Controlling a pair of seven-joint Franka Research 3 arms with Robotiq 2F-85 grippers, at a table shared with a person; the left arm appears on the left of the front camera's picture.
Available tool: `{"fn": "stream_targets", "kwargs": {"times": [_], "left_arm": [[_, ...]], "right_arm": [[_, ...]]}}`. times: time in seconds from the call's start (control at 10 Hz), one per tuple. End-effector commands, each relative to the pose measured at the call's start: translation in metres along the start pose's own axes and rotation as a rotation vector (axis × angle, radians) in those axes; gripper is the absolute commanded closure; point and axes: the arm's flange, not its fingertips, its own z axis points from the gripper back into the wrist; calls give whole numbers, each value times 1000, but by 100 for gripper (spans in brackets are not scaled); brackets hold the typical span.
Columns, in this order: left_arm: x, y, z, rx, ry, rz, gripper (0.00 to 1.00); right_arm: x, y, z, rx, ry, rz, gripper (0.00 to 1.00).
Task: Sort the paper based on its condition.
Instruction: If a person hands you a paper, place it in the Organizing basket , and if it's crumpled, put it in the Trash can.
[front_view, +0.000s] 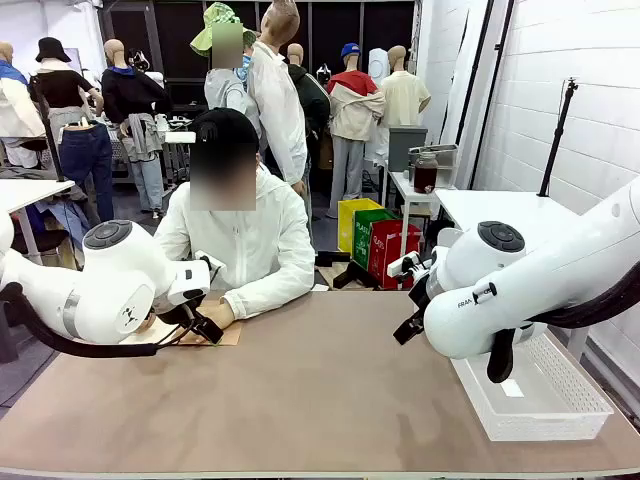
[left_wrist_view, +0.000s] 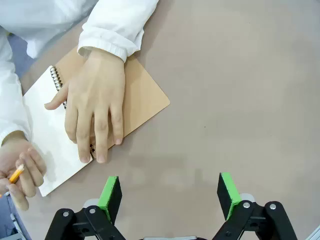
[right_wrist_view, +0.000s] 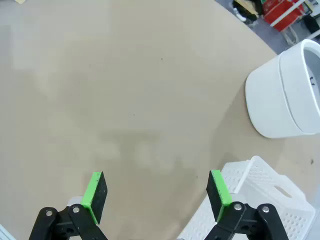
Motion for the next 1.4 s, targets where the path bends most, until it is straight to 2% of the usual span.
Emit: {"fn": "stream_targets", "kwargs": {"times": [0.0, 1.3], "left_arm": [[0, 0, 0, 0, 0, 0, 0], [0, 0, 0, 0, 0, 0, 0]], "right_arm": [[0, 0, 0, 0, 0, 0, 0], [0, 0, 0, 0, 0, 0, 0]]}}
